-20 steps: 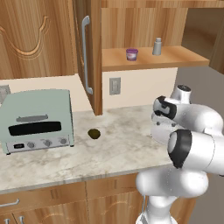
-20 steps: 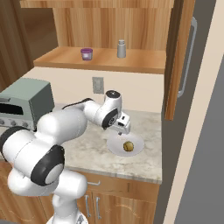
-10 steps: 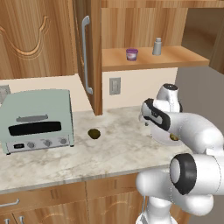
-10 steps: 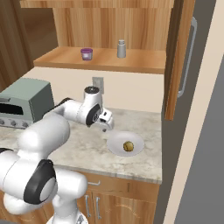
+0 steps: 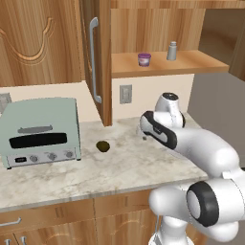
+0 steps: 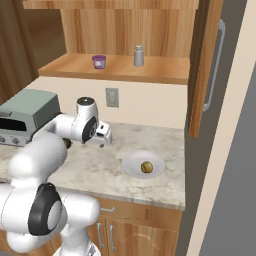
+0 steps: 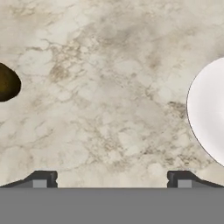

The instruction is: Pick the avocado and bread from the counter and place them on the plate. Then pick the jam from the cabinet and place it next to the plate. Lastly close the cabinet door.

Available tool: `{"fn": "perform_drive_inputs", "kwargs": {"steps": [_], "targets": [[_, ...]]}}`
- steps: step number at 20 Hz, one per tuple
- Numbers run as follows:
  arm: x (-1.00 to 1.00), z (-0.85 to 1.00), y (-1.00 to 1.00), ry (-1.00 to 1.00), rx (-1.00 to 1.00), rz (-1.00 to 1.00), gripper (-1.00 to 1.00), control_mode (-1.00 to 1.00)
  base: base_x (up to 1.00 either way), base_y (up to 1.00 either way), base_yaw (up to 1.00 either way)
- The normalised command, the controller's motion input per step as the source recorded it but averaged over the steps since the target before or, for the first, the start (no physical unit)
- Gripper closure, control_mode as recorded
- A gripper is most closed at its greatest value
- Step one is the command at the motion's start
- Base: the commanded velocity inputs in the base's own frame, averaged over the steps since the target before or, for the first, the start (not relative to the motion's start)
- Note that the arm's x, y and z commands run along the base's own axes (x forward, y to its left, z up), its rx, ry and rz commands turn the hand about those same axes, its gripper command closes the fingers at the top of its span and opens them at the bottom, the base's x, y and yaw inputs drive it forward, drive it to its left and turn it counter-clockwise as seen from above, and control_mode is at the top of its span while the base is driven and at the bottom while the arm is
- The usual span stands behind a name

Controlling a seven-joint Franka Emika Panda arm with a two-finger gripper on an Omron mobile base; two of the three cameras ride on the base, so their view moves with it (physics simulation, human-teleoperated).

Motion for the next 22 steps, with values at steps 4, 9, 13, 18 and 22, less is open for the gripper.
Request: {"fn": "perform_drive_inputs", "kwargs": {"steps": [4, 9, 13, 18, 22], "targets": [[0.0, 0.03, 0.61, 0.03, 0.0, 0.18, -1.0, -1.0, 0.0, 0.0, 0.0], [0.0, 0.0, 0.53, 0.05, 0.0, 0.19, -1.0, -1.0, 0.0, 0.0, 0.0], [0.0, 0.0, 0.47, 0.04, 0.0, 0.18, -1.0, -1.0, 0.0, 0.0, 0.0], [0.0, 0.0, 0.41, 0.03, 0.0, 0.17, -1.0, -1.0, 0.0, 0.0, 0.0], [0.02, 0.0, 0.36, 0.01, 0.0, 0.15, -1.0, -1.0, 0.0, 0.0, 0.0]]}}
